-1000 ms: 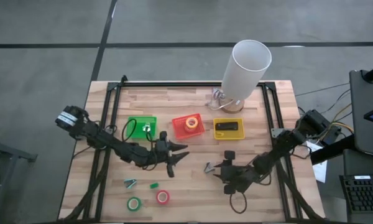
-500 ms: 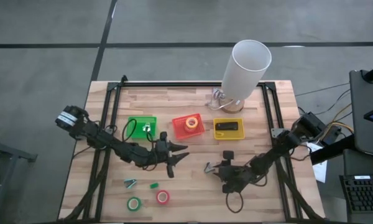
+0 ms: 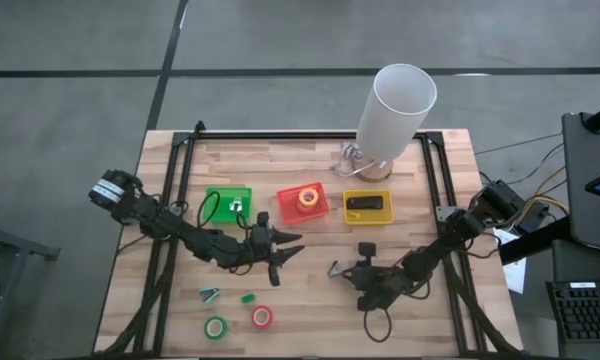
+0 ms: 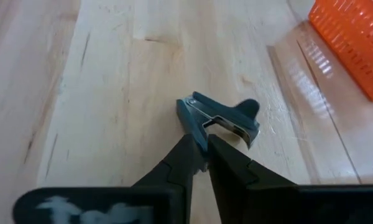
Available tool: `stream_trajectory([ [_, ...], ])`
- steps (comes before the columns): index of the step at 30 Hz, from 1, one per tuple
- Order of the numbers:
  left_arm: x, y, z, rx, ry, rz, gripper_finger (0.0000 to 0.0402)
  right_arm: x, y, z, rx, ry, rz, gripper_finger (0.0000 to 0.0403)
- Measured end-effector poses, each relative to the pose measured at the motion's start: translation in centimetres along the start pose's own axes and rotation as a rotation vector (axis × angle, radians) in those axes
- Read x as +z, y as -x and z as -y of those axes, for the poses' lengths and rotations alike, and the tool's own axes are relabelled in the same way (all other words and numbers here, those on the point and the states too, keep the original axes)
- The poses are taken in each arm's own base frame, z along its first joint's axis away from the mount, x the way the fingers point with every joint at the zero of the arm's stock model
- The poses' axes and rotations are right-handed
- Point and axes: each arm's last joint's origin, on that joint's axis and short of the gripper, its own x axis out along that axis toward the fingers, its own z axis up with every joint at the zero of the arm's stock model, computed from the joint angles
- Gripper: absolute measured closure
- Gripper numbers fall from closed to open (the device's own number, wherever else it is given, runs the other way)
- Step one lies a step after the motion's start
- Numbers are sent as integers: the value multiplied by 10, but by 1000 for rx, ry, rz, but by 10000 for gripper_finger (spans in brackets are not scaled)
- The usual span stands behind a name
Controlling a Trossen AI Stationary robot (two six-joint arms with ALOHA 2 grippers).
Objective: Pick and place Stapler, Stapler remover, tape
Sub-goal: Put the black staple remover into the green basket
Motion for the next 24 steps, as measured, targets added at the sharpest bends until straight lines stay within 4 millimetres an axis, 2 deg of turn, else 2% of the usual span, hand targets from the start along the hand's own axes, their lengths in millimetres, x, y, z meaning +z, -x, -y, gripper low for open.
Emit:
stream_trajectory([
  [8,0,0,0,1,1,-3,273,3,0,-1,39,-24,7,392],
  [15,-6,0,-2,12,1,-50,273,7,1,-4,68,-44,35,394],
  [24,-15,0,-6,26,25,-139,276,36,10,-21,107,15,119,394],
])
